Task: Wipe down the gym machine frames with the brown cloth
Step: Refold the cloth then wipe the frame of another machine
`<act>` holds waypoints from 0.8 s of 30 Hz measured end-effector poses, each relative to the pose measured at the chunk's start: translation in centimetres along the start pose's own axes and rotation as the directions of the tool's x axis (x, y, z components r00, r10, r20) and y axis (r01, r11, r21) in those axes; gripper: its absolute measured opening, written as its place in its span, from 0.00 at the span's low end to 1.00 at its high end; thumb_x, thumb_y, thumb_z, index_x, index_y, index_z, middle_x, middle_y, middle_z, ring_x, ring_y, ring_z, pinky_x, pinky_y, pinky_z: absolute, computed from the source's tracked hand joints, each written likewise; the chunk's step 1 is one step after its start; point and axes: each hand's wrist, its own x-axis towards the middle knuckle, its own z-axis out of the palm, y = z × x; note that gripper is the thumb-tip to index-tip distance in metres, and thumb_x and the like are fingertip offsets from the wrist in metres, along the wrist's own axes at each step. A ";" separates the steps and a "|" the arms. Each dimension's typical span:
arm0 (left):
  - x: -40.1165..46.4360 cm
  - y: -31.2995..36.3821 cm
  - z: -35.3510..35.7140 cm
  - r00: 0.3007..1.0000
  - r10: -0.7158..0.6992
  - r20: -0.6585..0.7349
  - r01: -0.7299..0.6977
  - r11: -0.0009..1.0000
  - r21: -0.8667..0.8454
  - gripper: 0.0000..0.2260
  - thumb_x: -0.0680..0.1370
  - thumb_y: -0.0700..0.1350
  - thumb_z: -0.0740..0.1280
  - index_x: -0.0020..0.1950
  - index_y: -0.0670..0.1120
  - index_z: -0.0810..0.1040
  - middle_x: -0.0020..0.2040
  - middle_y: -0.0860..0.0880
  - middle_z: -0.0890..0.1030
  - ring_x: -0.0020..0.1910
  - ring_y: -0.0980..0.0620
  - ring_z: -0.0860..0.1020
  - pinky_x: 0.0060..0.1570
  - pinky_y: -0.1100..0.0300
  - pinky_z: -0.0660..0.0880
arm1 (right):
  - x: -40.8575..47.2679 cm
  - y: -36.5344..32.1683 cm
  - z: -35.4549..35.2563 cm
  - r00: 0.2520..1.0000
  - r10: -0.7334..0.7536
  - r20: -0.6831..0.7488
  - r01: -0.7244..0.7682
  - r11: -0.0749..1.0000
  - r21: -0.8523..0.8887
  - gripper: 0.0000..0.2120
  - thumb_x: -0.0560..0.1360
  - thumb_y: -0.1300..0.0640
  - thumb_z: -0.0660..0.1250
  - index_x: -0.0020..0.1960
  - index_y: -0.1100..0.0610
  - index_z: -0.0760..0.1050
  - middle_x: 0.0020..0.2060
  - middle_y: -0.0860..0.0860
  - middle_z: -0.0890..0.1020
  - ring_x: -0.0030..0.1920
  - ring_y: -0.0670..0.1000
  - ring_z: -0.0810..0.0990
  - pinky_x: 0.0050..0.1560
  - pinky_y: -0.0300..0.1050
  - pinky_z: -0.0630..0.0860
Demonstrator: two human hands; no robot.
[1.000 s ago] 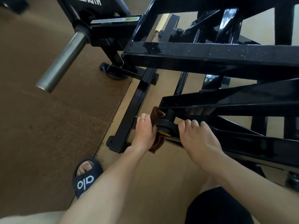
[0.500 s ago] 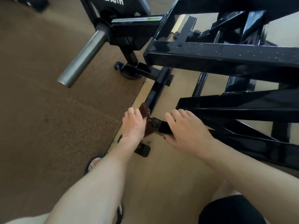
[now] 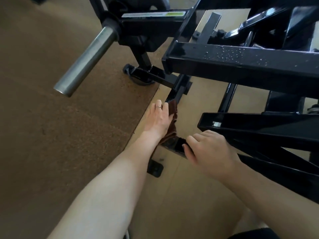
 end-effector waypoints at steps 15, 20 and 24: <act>-6.0 -2.5 1.0 0.987 0.044 -0.153 -0.053 0.997 -0.054 0.14 0.81 0.51 0.61 0.60 0.42 0.71 0.58 0.41 0.72 0.50 0.44 0.72 0.51 0.49 0.74 | 0.1 -0.5 -0.6 0.999 0.026 0.019 -0.026 0.999 0.027 0.11 0.78 0.55 0.69 0.37 0.54 0.76 0.30 0.49 0.79 0.29 0.52 0.78 0.39 0.48 0.77; 5.1 0.1 1.8 0.978 0.090 -0.189 -0.094 0.996 -0.010 0.16 0.82 0.52 0.62 0.60 0.40 0.72 0.59 0.39 0.74 0.53 0.42 0.74 0.53 0.48 0.75 | -0.3 -0.2 -0.5 0.999 0.003 0.035 -0.005 0.998 0.060 0.07 0.75 0.57 0.71 0.38 0.53 0.78 0.30 0.48 0.79 0.30 0.51 0.77 0.39 0.45 0.76; 11.3 1.1 2.3 0.973 0.087 -0.215 -0.102 0.993 -0.060 0.18 0.82 0.50 0.64 0.61 0.36 0.75 0.57 0.35 0.78 0.54 0.36 0.77 0.54 0.43 0.76 | -0.4 0.1 0.3 1.000 -0.005 -0.001 0.005 0.997 0.080 0.07 0.74 0.59 0.71 0.38 0.54 0.77 0.29 0.49 0.77 0.29 0.52 0.75 0.38 0.45 0.77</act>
